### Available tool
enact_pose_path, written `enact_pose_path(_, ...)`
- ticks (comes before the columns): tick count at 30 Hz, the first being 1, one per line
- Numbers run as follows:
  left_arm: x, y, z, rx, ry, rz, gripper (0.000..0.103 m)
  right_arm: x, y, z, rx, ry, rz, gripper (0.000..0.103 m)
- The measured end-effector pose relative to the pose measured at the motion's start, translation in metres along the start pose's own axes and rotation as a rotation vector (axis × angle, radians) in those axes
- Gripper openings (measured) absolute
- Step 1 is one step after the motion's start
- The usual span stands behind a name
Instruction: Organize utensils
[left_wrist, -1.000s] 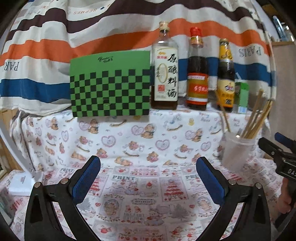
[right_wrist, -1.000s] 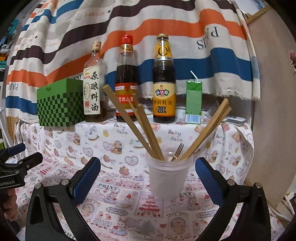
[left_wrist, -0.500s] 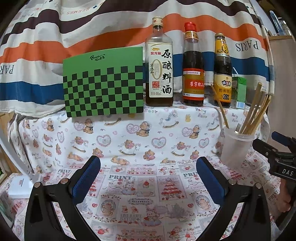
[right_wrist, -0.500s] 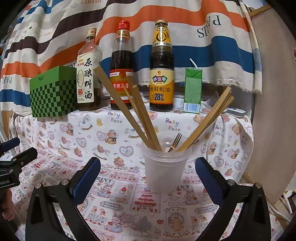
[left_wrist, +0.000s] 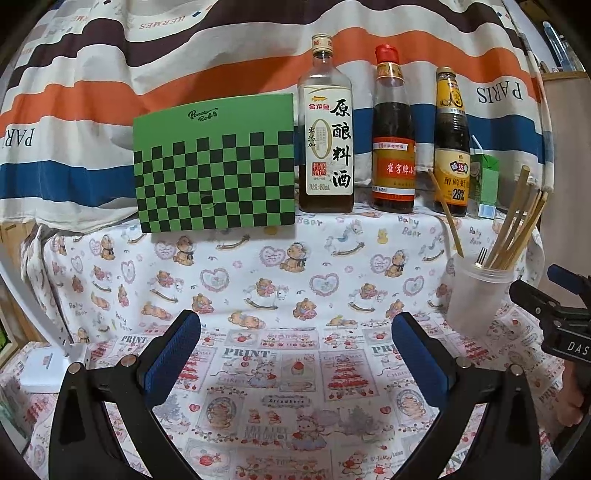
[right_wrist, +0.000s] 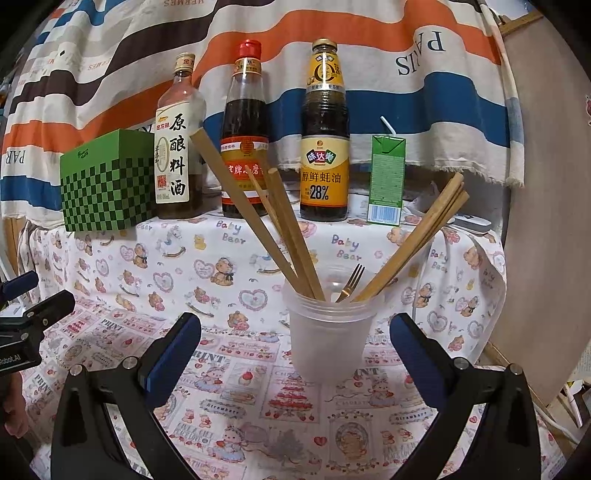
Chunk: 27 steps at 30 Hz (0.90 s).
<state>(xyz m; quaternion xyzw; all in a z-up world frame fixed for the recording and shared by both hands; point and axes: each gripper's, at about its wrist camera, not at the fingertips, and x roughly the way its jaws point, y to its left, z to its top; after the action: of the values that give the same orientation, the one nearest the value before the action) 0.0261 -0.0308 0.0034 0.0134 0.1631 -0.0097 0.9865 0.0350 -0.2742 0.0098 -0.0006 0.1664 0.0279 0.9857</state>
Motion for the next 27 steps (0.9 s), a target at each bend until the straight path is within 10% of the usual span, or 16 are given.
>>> enact_pose_path(27, 0.0012, 0.0022, 0.0002, -0.001, 0.002, 0.006, 0.103, 0.0014, 0.0051, -0.0011, -0.016, 0.015, 0.009, 0.103)
